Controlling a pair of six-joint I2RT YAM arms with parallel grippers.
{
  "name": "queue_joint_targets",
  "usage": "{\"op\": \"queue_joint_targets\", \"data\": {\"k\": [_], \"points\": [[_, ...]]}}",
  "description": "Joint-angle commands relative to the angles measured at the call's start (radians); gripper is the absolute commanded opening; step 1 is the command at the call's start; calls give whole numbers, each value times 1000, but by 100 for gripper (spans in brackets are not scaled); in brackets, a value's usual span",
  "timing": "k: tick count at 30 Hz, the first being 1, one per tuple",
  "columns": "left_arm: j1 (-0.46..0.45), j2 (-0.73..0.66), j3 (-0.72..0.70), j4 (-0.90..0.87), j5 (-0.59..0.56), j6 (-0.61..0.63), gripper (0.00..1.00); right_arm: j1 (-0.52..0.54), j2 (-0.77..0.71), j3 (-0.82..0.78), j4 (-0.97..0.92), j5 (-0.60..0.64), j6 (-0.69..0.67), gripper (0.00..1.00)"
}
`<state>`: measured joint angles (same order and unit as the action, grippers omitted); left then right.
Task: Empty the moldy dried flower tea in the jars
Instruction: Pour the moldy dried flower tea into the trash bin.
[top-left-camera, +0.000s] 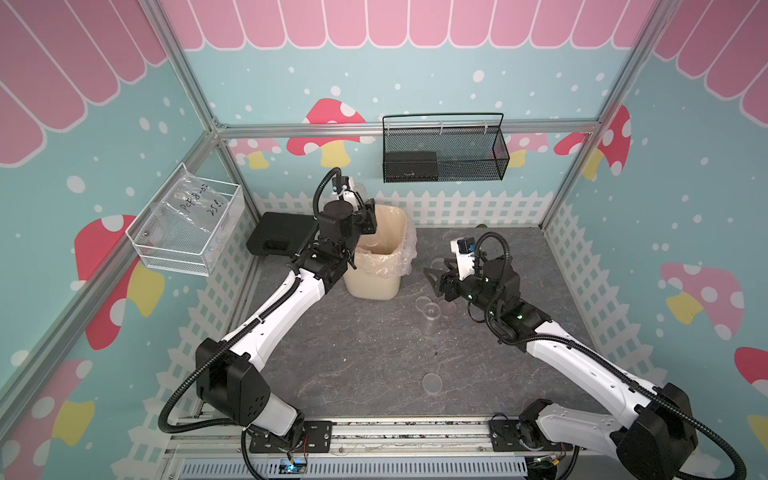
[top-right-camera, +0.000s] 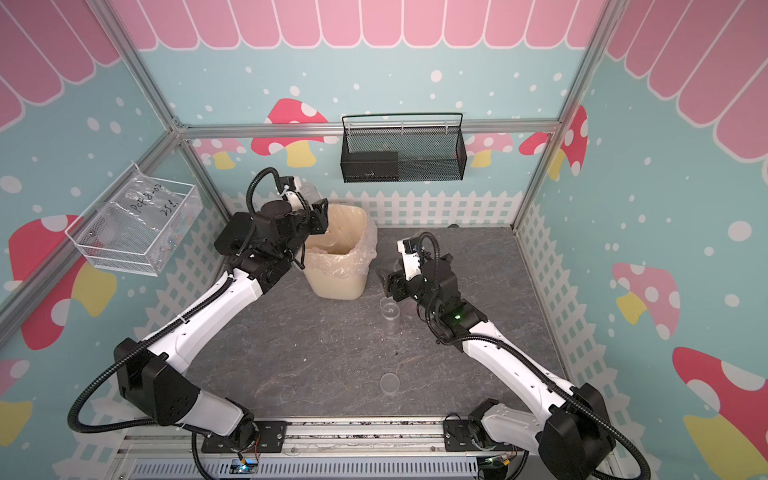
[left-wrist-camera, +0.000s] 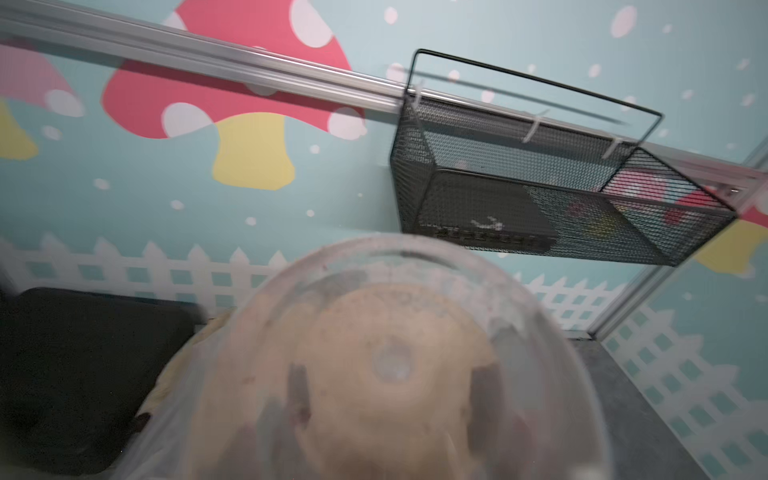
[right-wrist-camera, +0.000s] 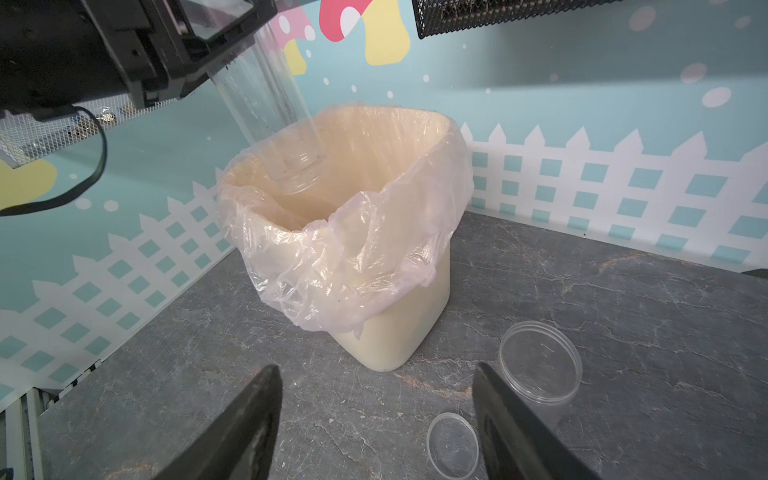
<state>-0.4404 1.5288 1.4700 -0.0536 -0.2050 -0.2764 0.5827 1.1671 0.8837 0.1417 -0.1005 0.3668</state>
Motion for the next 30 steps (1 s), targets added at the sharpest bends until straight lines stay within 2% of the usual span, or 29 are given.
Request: {"op": "queue_joint_targets", "data": {"k": [1, 2, 3, 4, 5, 6, 7, 8, 9, 11, 12, 14, 15, 17, 18, 20, 21, 23, 24, 26, 27, 30], "points": [[44, 6, 44, -45, -15, 8, 0, -3, -21, -15, 9, 3, -16, 73], [-59, 8, 36, 8, -194, 214, 0, -4, -22, -17, 10, 2, -16, 73], [-84, 13, 32, 30, -235, 252, 0, -4, -23, -18, 9, 2, -16, 73], [-39, 11, 41, -9, -140, 133, 0, -5, -23, -19, 10, 3, -17, 73], [39, 13, 39, -37, 22, -45, 0, -5, -24, -19, 9, 3, -19, 73], [64, 9, 36, -42, 24, -68, 0, -5, -24, -19, 9, 2, -20, 73], [12, 4, 37, -38, -68, 55, 0, -5, -24, -20, 11, 1, -20, 73], [-60, 4, 25, 12, -209, 224, 0, -5, -24, -19, 9, -1, -20, 73], [-73, 3, 16, 38, -212, 223, 0, -5, -24, -19, 9, 1, -19, 73], [51, -1, 11, -6, 43, -68, 0, -6, -22, -22, 9, 1, -21, 73], [50, -5, 14, -18, -7, -40, 0, -5, -20, -20, 9, 0, -21, 73], [-96, -2, 3, 61, -279, 295, 0, -5, -19, -22, 9, -6, -21, 73], [-100, -4, -8, 88, -260, 271, 0, -5, -20, -23, 9, -7, -20, 73], [92, -12, -30, 51, 102, -157, 0, -5, -18, -25, 9, -9, -23, 73], [103, -14, -34, 48, 89, -158, 0, -6, -17, -26, 9, -10, -24, 73], [-77, -8, -18, 79, -247, 261, 0, -7, -18, -28, 7, -11, -19, 73], [-100, -1, -22, 106, -263, 289, 0, -7, -18, -28, 8, -13, -18, 73], [17, -6, -7, 20, -8, -9, 0, -6, -14, -27, 9, -18, -18, 73], [20, -8, -1, 6, -22, -12, 0, -6, -12, -25, 9, -20, -17, 73], [-97, -5, 4, 57, -233, 256, 0, -7, -9, -19, 9, -27, -9, 73], [-104, -7, 1, 68, -225, 254, 0, -6, -8, -17, 12, -30, -5, 73], [-18, -23, 5, 29, -93, 46, 0, -7, 0, -7, 15, -49, 5, 73]]}}
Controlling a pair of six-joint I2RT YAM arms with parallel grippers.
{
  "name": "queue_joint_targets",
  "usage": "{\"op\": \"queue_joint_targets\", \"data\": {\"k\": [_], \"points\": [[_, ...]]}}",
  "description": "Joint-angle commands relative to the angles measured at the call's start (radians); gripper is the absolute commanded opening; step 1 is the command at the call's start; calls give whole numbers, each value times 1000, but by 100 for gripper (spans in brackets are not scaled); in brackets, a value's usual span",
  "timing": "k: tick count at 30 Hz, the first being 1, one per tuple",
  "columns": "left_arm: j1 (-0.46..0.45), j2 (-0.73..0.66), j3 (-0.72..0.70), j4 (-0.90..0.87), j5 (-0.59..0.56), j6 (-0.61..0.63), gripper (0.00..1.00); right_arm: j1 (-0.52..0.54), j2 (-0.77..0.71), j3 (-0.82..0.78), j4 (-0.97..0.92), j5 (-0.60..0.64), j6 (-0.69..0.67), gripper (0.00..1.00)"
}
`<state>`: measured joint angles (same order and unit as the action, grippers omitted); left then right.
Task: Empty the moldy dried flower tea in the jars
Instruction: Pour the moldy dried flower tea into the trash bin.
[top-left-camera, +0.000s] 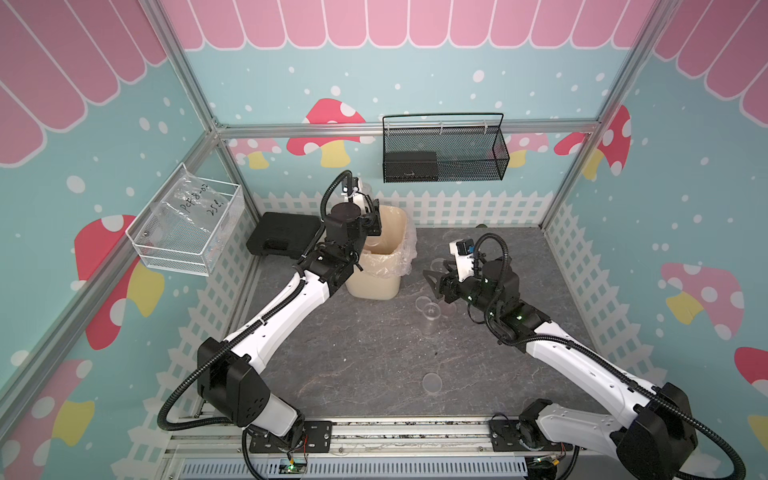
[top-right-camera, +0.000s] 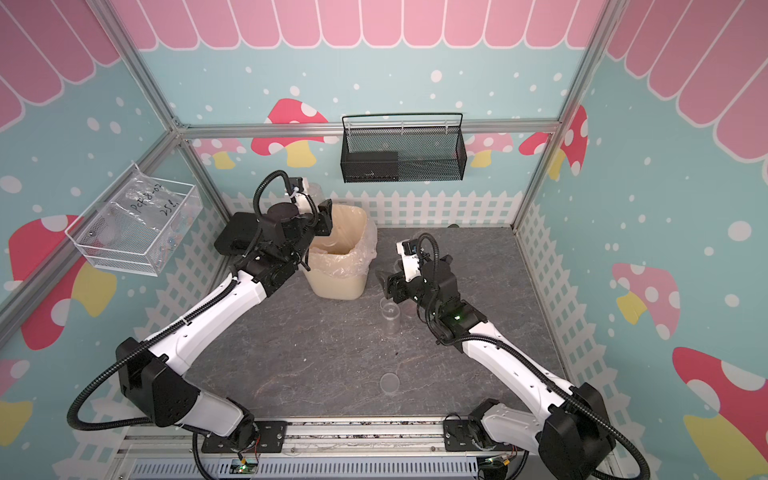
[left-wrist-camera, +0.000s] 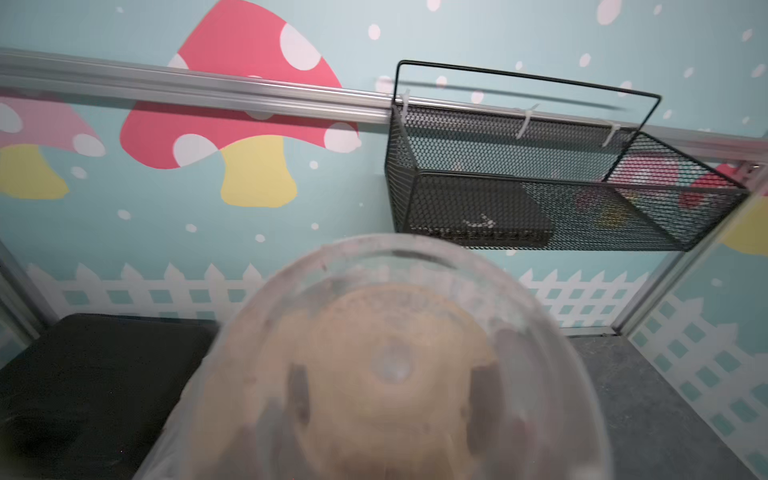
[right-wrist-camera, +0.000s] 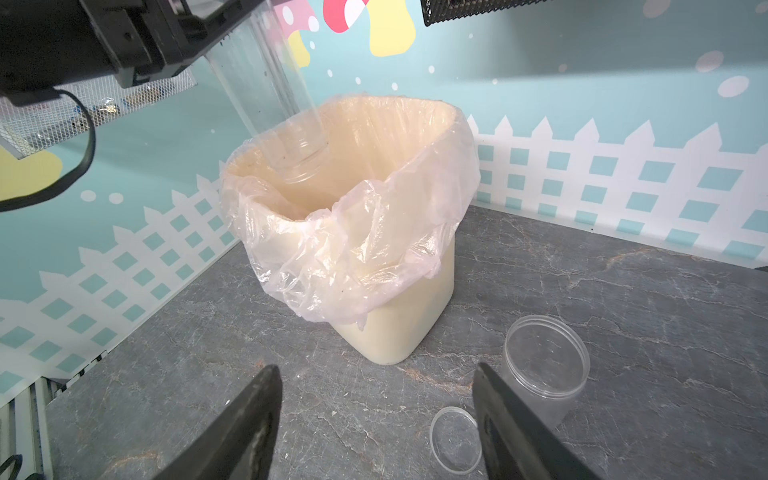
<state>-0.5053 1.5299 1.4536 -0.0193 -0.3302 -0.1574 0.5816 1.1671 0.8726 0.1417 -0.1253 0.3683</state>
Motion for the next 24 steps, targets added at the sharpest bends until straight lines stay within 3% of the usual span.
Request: {"op": "queue_joint_targets", "data": {"k": [1, 6, 11, 17, 24], "points": [[64, -34, 8, 5, 42, -112, 0, -6, 2, 11, 15, -33, 13, 73], [131, -107, -43, 51, 144, -323, 0, -6, 9, 31, 86, -113, 110, 74], [160, -202, -108, 165, 327, -651, 0, -6, 36, 42, 314, -268, 356, 74], [168, -307, -222, 246, 350, -894, 0, -6, 73, 24, 642, -368, 622, 70], [174, -353, -315, 285, 391, -1063, 0, -3, 173, 97, 757, -439, 750, 61]]}}
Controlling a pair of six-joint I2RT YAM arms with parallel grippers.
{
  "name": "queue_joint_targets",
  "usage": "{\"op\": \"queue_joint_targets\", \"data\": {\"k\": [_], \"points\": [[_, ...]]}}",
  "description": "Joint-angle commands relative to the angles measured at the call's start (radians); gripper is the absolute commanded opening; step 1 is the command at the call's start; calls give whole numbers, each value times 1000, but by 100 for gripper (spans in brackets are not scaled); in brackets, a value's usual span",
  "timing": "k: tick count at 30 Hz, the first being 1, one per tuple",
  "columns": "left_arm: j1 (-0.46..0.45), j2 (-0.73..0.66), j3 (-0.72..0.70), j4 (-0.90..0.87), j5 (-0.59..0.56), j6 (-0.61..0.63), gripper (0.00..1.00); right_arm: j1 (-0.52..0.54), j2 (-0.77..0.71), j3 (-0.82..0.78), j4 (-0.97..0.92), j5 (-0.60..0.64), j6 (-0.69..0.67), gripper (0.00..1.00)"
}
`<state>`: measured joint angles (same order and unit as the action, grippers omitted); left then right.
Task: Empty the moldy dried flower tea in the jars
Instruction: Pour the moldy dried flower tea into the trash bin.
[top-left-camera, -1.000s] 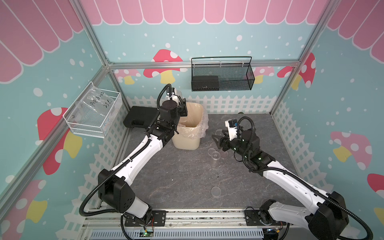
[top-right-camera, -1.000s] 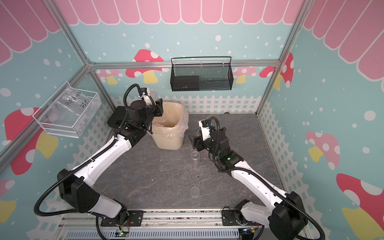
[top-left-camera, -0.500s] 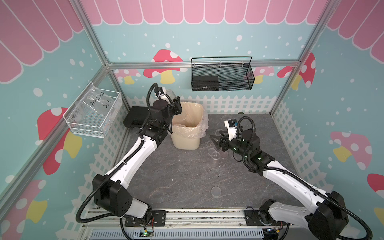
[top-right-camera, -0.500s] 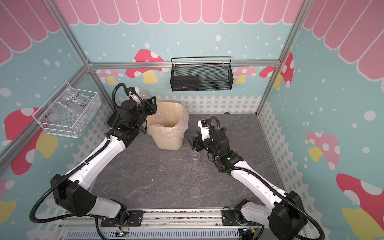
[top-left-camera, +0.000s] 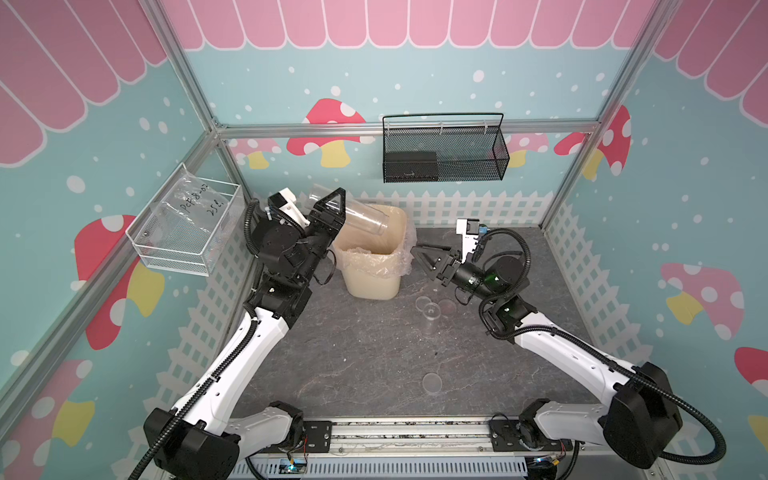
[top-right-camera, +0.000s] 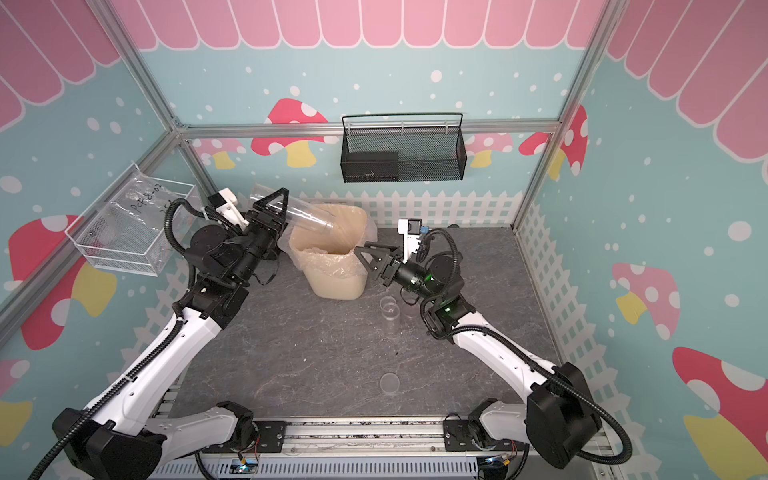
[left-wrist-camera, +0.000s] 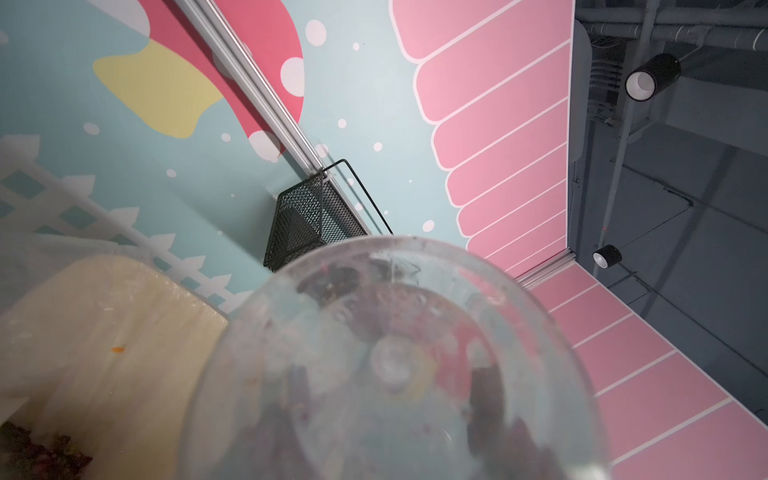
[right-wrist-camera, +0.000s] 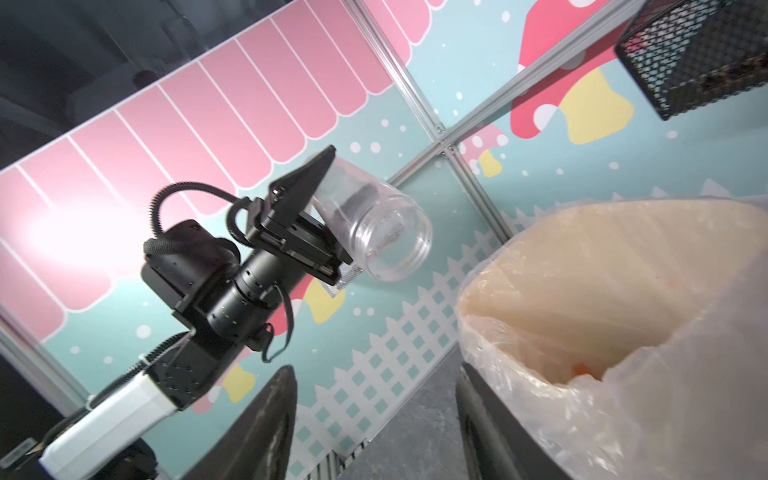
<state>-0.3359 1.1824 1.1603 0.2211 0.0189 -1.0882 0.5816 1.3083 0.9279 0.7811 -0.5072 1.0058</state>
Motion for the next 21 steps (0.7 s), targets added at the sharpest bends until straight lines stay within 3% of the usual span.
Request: {"op": "queue_joint_targets", "data": {"k": [1, 21], "points": [[4, -4, -29, 55, 53, -146, 0, -5, 44, 49, 127, -62, 120, 59], [-17, 15, -74, 62, 95, -142, 0, 17, 223, 149, 241, -142, 225, 50]]}}
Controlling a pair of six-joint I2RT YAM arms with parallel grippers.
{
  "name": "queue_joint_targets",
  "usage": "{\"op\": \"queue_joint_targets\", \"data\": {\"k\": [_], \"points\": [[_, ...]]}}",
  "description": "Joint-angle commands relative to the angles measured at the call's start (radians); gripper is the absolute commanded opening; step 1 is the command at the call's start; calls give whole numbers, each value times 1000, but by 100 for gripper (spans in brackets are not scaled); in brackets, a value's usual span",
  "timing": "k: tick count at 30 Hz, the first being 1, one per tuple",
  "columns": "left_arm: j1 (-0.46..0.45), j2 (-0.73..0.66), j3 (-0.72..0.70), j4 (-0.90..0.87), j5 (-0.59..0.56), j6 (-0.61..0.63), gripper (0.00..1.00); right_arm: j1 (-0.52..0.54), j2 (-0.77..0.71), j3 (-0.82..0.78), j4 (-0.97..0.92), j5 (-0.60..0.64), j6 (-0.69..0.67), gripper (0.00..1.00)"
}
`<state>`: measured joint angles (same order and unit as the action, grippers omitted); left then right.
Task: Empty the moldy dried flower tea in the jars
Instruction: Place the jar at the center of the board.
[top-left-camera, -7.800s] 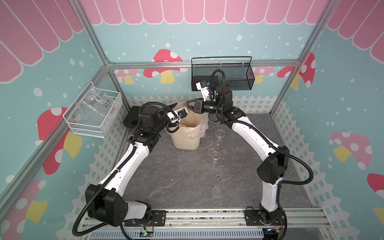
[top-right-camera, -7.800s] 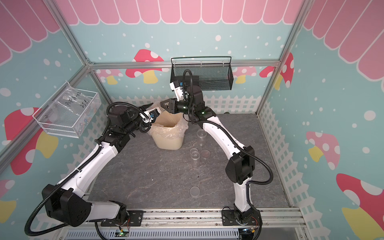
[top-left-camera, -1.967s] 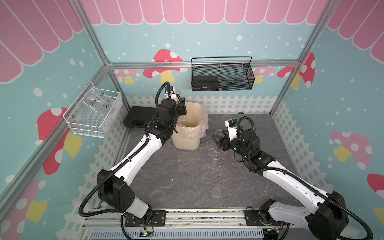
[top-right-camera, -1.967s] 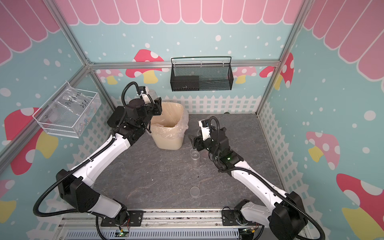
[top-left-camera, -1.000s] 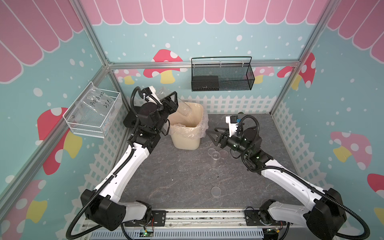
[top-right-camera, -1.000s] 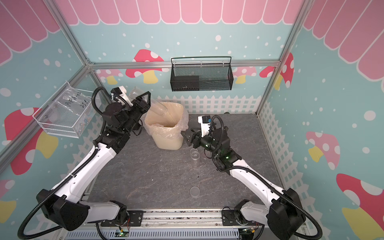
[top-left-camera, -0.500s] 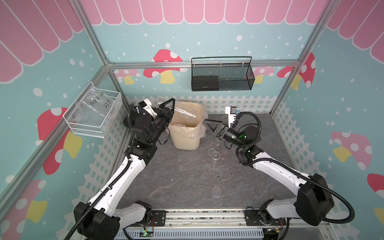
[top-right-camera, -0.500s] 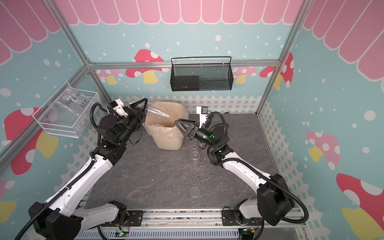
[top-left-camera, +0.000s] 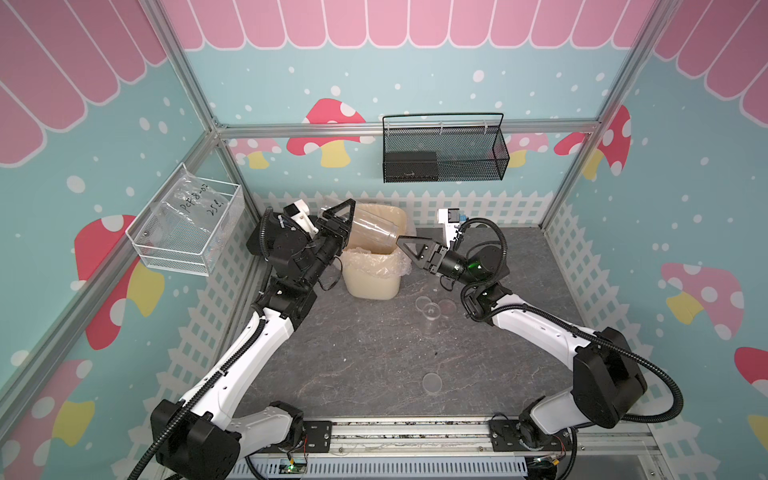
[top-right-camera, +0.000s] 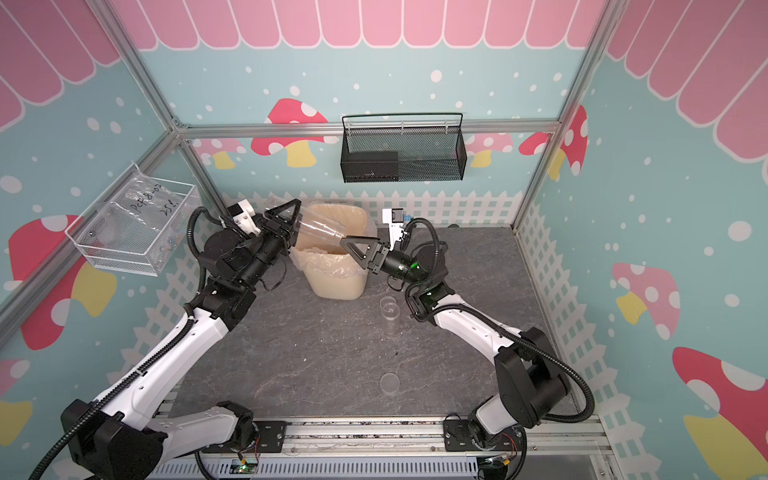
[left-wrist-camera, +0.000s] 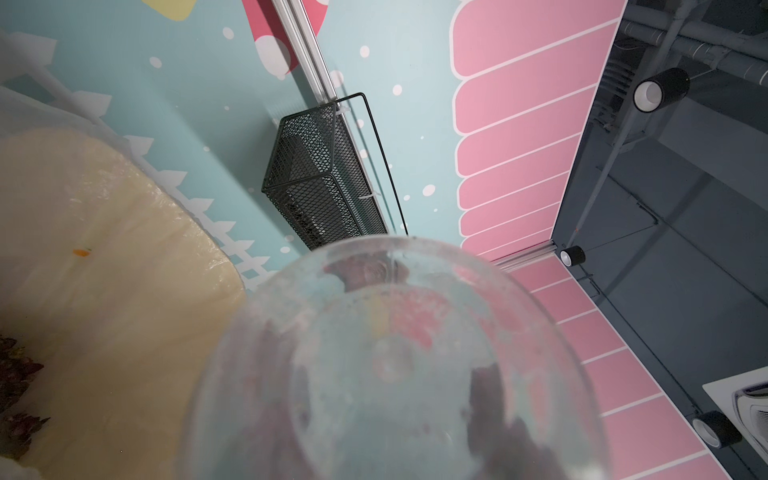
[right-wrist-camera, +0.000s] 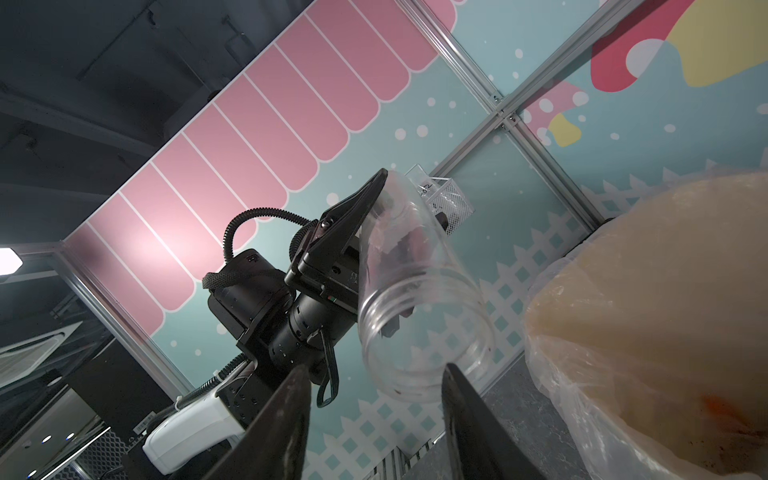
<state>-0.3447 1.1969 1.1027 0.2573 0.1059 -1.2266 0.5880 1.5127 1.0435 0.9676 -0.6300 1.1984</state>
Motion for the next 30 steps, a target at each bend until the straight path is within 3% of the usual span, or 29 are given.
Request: {"op": "queue_joint_targets", "data": {"k": [1, 7, 15, 18, 24, 30], "points": [[-11, 0, -15, 26, 9, 1, 0, 14, 26, 40, 56, -19, 34, 49], [-29, 7, -10, 16, 25, 29, 0, 30, 71, 92, 76, -34, 51, 36], [-47, 2, -41, 25, 21, 41, 0, 44, 111, 91, 143, -54, 87, 8], [-50, -5, -52, 34, 25, 47, 14, 45, 112, 76, 172, -54, 93, 4], [-50, -36, -75, 21, 10, 100, 54, 44, 97, 56, 173, -63, 67, 0], [-50, -115, -77, -103, -65, 272, 93, 44, 37, 21, 152, -77, 7, 0]]}}
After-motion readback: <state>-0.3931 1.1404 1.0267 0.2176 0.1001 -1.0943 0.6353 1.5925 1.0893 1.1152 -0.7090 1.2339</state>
